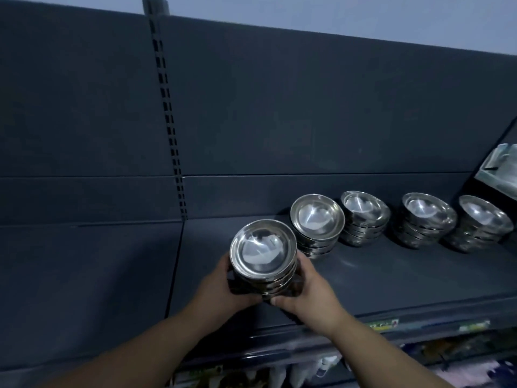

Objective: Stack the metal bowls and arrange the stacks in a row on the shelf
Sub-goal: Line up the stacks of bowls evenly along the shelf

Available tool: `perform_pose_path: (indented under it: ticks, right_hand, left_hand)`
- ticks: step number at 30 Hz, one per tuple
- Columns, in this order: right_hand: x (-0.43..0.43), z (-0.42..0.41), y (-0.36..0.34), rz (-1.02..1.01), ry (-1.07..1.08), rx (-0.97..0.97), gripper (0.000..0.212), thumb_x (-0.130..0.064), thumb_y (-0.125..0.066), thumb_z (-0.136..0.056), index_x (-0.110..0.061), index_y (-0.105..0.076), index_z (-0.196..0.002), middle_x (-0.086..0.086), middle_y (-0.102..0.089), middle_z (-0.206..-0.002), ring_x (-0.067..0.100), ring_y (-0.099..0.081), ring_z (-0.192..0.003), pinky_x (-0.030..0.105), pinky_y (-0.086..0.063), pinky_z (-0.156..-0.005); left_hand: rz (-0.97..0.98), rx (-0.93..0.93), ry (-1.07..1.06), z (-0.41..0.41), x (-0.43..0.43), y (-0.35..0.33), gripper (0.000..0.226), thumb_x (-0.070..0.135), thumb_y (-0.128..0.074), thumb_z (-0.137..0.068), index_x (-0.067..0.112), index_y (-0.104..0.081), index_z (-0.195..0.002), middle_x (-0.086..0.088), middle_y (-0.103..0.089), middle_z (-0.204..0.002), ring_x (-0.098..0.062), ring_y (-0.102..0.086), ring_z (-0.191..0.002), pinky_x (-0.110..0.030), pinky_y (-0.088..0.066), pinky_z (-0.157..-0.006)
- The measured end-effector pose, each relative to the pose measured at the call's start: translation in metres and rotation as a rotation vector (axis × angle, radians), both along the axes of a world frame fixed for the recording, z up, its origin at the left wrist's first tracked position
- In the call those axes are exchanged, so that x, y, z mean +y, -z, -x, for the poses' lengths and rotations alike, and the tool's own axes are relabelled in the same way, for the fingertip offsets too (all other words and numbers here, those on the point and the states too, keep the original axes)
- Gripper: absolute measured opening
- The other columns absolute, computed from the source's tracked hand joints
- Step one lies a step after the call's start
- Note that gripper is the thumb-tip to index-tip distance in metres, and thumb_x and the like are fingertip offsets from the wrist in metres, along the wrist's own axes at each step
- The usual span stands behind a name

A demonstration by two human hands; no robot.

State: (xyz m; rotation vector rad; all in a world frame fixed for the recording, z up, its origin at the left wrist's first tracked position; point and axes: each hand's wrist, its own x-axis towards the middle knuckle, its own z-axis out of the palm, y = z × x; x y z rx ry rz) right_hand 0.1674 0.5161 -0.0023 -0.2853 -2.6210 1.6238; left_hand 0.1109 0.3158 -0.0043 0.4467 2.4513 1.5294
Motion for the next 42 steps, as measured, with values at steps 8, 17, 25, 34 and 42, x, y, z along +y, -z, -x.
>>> perform_pose_path:
  ticks: [8, 17, 25, 34, 42]
  right_hand:
    - [0.021, 0.027, 0.009, -0.092, -0.207, 0.002, 0.104, -0.021, -0.087, -0.061, -0.041, -0.026, -0.144, -0.026, -0.058, -0.120, -0.006, -0.053, -0.115, 0.012, -0.040, -0.097]
    - [0.053, 0.042, 0.005, -0.098, -0.406, 0.050, 0.110, -0.037, -0.089, -0.057, -0.032, -0.029, -0.148, -0.013, -0.045, -0.145, 0.000, -0.045, -0.129, 0.026, -0.038, -0.111]
    - [0.050, 0.055, -0.009, -0.166, -0.455, 0.092, 0.102, -0.027, -0.088, -0.064, -0.033, -0.031, -0.148, -0.012, -0.056, -0.136, 0.002, -0.050, -0.125, 0.021, -0.038, -0.108]
    - [0.044, 0.050, -0.007, -0.141, -0.364, 0.086, 0.097, -0.026, -0.088, -0.063, -0.035, -0.036, -0.144, -0.017, -0.057, -0.133, -0.003, -0.049, -0.123, 0.015, -0.036, -0.103]
    - [0.037, 0.044, -0.013, -0.158, -0.334, 0.128, 0.093, -0.029, -0.090, -0.061, -0.033, -0.041, -0.140, -0.021, -0.055, -0.127, -0.004, -0.048, -0.120, 0.011, -0.033, -0.100]
  left_hand:
    - [0.024, -0.040, -0.175, -0.007, 0.012, 0.007, 0.087, 0.023, -0.089, -0.064, 0.038, -0.032, -0.129, 0.032, -0.051, -0.104, 0.018, -0.048, -0.094, 0.006, -0.037, -0.071]
    - [-0.087, -0.012, -0.471, -0.037, 0.035, 0.005, 0.097, 0.023, -0.094, -0.053, 0.042, -0.039, -0.131, 0.024, -0.061, -0.115, 0.010, -0.058, -0.105, -0.008, -0.043, -0.086]
    - [0.022, -0.009, -0.487, -0.042, 0.042, -0.005, 0.097, 0.020, -0.088, -0.064, 0.037, -0.032, -0.141, 0.032, -0.051, -0.110, -0.003, -0.050, -0.115, -0.013, -0.037, -0.088]
    - [0.083, 0.029, -0.434, -0.031, 0.034, -0.015, 0.099, 0.020, -0.088, -0.064, 0.043, -0.030, -0.140, 0.034, -0.050, -0.108, -0.002, -0.049, -0.113, -0.018, -0.038, -0.091]
    - [0.054, 0.002, -0.332, -0.023, 0.026, -0.015, 0.103, 0.027, -0.090, -0.062, 0.043, -0.027, -0.142, 0.015, -0.047, -0.134, -0.005, -0.046, -0.119, -0.019, -0.037, -0.096]
